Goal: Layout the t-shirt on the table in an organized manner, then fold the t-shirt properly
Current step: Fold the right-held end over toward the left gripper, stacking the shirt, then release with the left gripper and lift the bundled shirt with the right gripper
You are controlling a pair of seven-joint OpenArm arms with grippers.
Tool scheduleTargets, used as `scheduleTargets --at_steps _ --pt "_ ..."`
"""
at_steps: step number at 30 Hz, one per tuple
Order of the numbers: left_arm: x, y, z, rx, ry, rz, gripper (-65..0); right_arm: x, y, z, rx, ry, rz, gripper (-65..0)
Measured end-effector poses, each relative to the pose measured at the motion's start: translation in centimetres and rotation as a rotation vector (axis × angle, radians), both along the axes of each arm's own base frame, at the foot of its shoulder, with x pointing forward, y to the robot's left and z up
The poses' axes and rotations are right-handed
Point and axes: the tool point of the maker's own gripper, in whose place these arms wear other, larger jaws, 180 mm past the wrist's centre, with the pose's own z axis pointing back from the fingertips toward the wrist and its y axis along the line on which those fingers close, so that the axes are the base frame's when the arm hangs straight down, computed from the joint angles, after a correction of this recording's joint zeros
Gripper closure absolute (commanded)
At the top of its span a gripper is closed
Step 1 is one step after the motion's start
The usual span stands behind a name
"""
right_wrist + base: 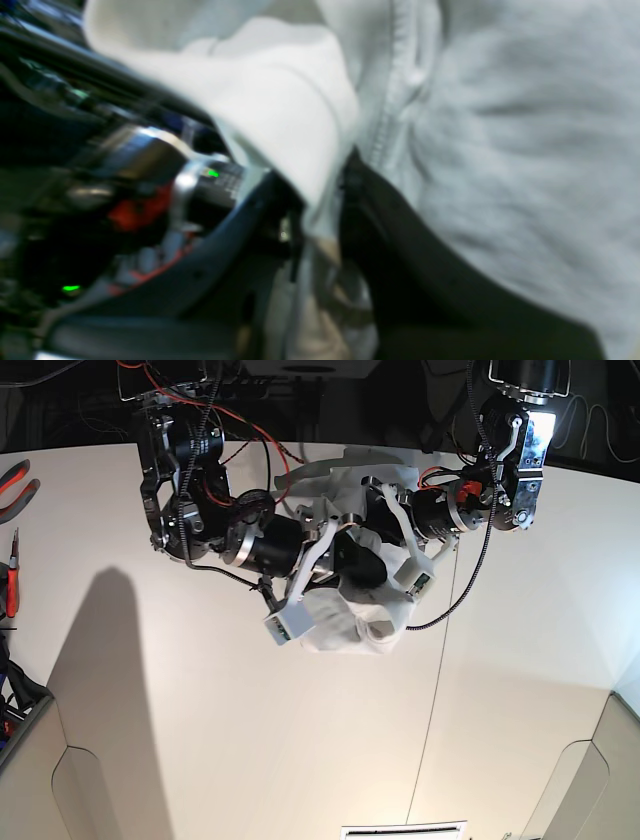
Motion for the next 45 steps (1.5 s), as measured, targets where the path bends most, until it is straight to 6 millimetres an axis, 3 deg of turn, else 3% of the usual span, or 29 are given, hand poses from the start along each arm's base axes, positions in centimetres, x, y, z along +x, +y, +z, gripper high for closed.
scheduleTargets --at_steps 5,10,13,17,22,30,36,39,45 --pt "0.8 0.3 0.6 -0.012 -0.020 0.020 0.0 0.4 0.0 -1.6 -0.118 0.004 -0.049 0.0" --pt "4.5 2.6 4.7 -0.091 -0.138 0.145 0.0 0.6 -0.1 -1.7 -0.127 -0.003 -0.055 0.0" --pt "5.4 4.4 6.1 -0.107 -0.179 0.209 0.0 0.6 -0.1 -1.6 -0.125 -0.004 -0.058 0.0" --pt "5.9 6.1 6.7 -0.117 -0.193 0.262 0.0 0.8 -0.4 -2.0 -0.158 -0.014 -0.063 0.0" --pt "6.0 7.1 6.7 -0.106 -0.192 0.289 0.0 1.8 -2.4 -3.7 -0.282 0.014 -0.161 0.0" --pt "6.4 6.2 8.3 -0.230 -0.199 0.311 0.0 2.6 -4.3 -5.2 -0.455 -0.020 -0.228 0.0" --pt "6.4 5.8 9.2 -0.294 -0.194 0.315 0.0 1.9 -2.5 -5.2 -0.525 -0.114 -0.155 0.0" --pt "6.5 4.9 11.6 -0.364 -0.223 0.291 0.0 1.3 -1.4 -5.2 -0.584 -0.181 -0.099 0.0" --pt "6.5 3.8 16.0 -0.342 -0.342 0.208 0.0 0.4 0.2 -5.0 -0.672 -0.311 -0.012 0.0"
